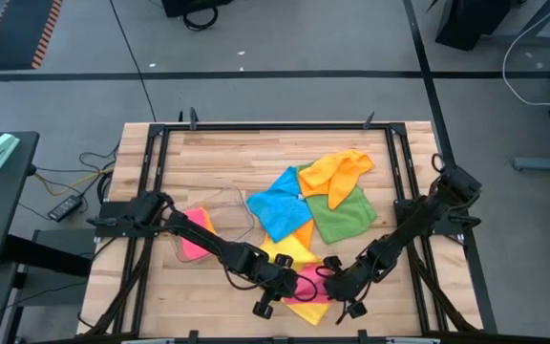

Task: Fold microfiber towels
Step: Fold the pink microfiber cloth, then put the folded pink microfiber cloth into the transparent bin

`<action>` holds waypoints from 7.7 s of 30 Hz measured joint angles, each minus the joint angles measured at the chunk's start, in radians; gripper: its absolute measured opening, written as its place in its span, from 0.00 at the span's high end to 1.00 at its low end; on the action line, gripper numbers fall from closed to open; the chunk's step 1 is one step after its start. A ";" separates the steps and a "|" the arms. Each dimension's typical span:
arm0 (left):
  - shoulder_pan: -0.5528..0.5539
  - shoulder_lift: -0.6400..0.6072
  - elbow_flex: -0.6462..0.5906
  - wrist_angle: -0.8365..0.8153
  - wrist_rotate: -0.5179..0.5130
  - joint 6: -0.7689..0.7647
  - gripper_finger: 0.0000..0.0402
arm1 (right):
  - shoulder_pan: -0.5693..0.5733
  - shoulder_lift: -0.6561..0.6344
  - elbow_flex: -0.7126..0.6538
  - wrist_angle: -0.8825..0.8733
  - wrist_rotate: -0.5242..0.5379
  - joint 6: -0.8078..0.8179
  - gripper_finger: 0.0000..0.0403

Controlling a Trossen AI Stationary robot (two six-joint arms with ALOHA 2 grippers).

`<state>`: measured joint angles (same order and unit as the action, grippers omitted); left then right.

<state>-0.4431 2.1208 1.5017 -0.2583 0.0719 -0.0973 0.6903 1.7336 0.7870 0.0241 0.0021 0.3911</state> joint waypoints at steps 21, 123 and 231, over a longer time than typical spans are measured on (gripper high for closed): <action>-0.009 -0.058 0.007 -0.011 -0.004 -0.060 0.59 | -0.019 -0.173 0.096 -0.308 0.201 0.112 0.56; -0.045 -0.054 -0.015 0.097 -0.153 -0.075 0.79 | 0.015 -0.062 0.109 -0.070 0.206 0.055 0.99; 0.091 -0.041 0.156 -0.324 -0.019 -0.104 0.96 | -0.153 -0.043 0.084 -0.047 0.150 0.052 0.42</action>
<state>-0.3523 2.0796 1.6573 -0.5825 0.0529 -0.2012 0.5377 1.6909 0.8711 -0.0232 0.1520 0.4430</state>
